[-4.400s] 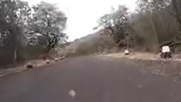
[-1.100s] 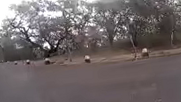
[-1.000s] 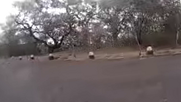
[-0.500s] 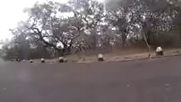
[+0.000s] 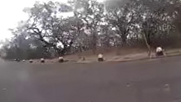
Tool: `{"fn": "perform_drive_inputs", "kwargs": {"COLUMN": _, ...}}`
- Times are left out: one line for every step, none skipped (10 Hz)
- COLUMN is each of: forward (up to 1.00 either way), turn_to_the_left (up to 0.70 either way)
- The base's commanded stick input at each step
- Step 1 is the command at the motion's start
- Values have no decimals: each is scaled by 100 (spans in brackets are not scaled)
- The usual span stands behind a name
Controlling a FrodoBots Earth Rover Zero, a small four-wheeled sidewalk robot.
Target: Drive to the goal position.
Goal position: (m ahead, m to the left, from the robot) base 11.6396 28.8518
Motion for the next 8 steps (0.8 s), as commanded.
{"fn": "perform_drive_inputs", "kwargs": {"forward": 100, "turn_to_the_left": 0}}
{"fn": "perform_drive_inputs", "kwargs": {"forward": 100, "turn_to_the_left": 0}}
{"fn": "perform_drive_inputs", "kwargs": {"forward": 100, "turn_to_the_left": 0}}
{"fn": "perform_drive_inputs", "kwargs": {"forward": 100, "turn_to_the_left": 1}}
{"fn": "perform_drive_inputs", "kwargs": {"forward": 100, "turn_to_the_left": 40}}
{"fn": "perform_drive_inputs", "kwargs": {"forward": 100, "turn_to_the_left": 40}}
{"fn": "perform_drive_inputs", "kwargs": {"forward": 100, "turn_to_the_left": 40}}
{"fn": "perform_drive_inputs", "kwargs": {"forward": 100, "turn_to_the_left": 40}}
